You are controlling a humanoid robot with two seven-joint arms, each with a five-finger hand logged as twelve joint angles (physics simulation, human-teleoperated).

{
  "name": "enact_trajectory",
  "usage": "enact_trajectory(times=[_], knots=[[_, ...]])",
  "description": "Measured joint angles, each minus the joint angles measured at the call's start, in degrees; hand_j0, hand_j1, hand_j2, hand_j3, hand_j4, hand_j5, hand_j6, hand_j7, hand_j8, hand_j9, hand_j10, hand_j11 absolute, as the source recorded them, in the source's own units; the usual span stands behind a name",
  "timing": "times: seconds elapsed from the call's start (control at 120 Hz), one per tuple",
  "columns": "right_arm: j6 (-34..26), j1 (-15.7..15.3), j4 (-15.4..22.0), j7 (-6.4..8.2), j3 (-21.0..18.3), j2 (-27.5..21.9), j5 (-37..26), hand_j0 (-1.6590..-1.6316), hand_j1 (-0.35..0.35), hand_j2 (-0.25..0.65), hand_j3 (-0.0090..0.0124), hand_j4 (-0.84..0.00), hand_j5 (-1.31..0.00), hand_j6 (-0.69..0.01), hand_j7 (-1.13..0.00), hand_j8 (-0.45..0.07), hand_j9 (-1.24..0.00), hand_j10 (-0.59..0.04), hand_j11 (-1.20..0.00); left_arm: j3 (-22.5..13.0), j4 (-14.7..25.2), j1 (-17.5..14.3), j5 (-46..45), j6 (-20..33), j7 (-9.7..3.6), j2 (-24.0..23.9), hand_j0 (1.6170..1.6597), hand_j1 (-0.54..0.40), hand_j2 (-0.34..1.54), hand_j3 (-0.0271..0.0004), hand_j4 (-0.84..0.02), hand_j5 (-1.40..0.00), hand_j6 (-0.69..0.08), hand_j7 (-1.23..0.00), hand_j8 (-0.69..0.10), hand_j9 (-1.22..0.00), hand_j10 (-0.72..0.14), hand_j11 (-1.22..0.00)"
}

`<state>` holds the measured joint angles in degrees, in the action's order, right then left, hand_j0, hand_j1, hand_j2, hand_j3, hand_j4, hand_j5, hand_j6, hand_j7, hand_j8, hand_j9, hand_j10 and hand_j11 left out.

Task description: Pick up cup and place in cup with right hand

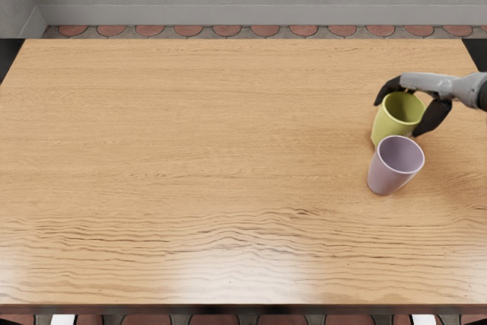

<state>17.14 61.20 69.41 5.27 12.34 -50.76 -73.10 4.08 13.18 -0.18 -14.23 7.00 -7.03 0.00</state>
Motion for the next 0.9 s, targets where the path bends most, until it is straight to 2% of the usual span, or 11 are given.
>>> enact_trajectory(times=[0.2,0.4,0.442,0.45,0.475,0.7,0.892,0.9], knots=[[2.4,0.4,0.1,0.20,3.1,-2.0,0.3,-1.6547,0.045,-0.092,0.0002,-0.438,-0.58,-0.329,-0.57,-0.336,-0.58,-0.437,-0.58,0.0,0.0,0.0,0.0,0.0,0.00,0.0,1.6581,0.349,0.00,-0.0001,0.000,0.00,0.000,0.00,0.000,0.00,0.000,0.00],[9.5,1.1,0.2,0.25,8.1,-3.8,2.6,-1.6551,0.058,-0.075,0.0000,-0.440,-0.59,-0.321,-0.58,-0.326,-0.58,-0.441,-0.58,0.0,0.0,0.0,0.0,0.0,0.00,0.0,1.6581,0.349,0.00,-0.0001,0.000,0.00,0.000,0.00,0.000,0.00,0.000,0.00],[11.0,1.7,0.2,0.22,8.5,-4.4,3.5,-1.6550,0.058,-0.077,-0.0002,-0.441,-0.59,-0.321,-0.58,-0.327,-0.58,-0.443,-0.58,0.0,0.0,0.0,0.0,0.0,0.00,0.0,1.6581,0.349,0.00,-0.0001,0.000,0.00,0.000,0.00,0.000,0.00,0.000,0.00],[11.2,1.8,0.2,0.22,8.5,-4.5,3.7,-1.6554,0.072,-0.050,-0.0003,-0.442,-0.59,-0.322,-0.58,-0.328,-0.58,-0.443,-0.58,0.0,0.0,0.0,0.0,0.0,0.00,0.0,1.6581,0.349,0.00,-0.0001,0.000,0.00,0.000,0.00,0.000,0.00,0.000,0.00],[11.9,2.1,0.2,0.21,8.7,-4.9,4.2,-1.6555,0.069,-0.057,0.0004,-0.441,-0.59,-0.315,-0.58,-0.322,-0.59,-0.442,-0.59,0.0,0.0,0.0,0.0,0.0,0.00,0.0,1.6581,0.349,0.00,-0.0001,0.000,0.00,0.000,0.00,0.000,0.00,0.000,0.00],[16.6,4.5,1.5,0.19,9.2,-9.7,9.7,-1.6561,0.065,-0.059,0.0005,-0.445,-0.60,-0.313,-0.59,-0.318,-0.60,-0.442,-0.60,0.0,0.0,0.0,0.0,0.0,0.00,0.0,1.6581,0.349,0.00,-0.0001,0.000,0.00,0.000,0.00,0.000,0.00,0.000,0.00],[17.7,6.2,5.4,0.15,9.9,-15.3,13.6,-1.6559,0.049,-0.082,0.0008,-0.444,-0.61,-0.319,-0.59,-0.322,-0.61,-0.446,-0.61,0.0,0.0,0.0,0.0,0.0,0.00,0.0,1.6581,0.349,0.00,-0.0001,0.000,0.00,0.000,0.00,0.000,0.00,0.000,0.00],[17.7,6.2,5.6,0.14,10.0,-15.6,13.8,-1.6564,0.064,-0.057,0.0009,-0.446,-0.61,-0.322,-0.59,-0.326,-0.61,-0.447,-0.61,0.0,0.0,0.0,0.0,0.0,0.00,0.0,1.6581,0.349,0.00,-0.0001,0.000,0.00,0.000,0.00,0.000,0.00,0.000,0.00]])
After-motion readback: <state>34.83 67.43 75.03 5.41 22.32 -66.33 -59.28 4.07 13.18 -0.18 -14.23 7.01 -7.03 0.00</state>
